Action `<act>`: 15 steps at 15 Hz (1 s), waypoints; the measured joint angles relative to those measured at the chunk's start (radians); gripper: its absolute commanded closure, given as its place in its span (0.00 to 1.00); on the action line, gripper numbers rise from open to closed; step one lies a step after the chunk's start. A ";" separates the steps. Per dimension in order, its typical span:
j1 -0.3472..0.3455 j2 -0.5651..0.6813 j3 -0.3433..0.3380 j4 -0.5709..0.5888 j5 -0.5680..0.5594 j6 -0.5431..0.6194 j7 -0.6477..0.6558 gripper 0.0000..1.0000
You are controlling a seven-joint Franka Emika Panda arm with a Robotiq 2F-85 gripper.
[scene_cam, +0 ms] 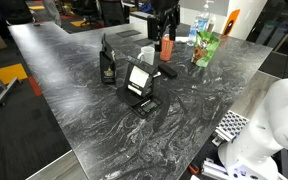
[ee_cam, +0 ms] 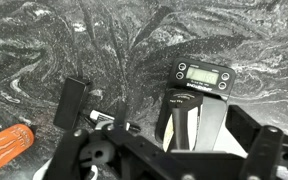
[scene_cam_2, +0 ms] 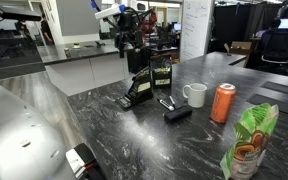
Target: Remove the black packet from the scale, put it on the table and press the left button on the scale
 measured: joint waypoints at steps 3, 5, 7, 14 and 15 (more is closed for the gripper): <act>0.000 0.016 -0.013 -0.017 -0.001 0.090 -0.024 0.00; 0.000 0.039 -0.027 -0.027 0.030 0.140 -0.031 0.00; 0.000 0.065 -0.045 -0.038 0.056 0.184 -0.046 0.00; 0.000 0.182 -0.074 -0.051 0.107 0.300 -0.155 0.25; 0.000 0.200 -0.074 -0.050 0.113 0.302 -0.169 0.28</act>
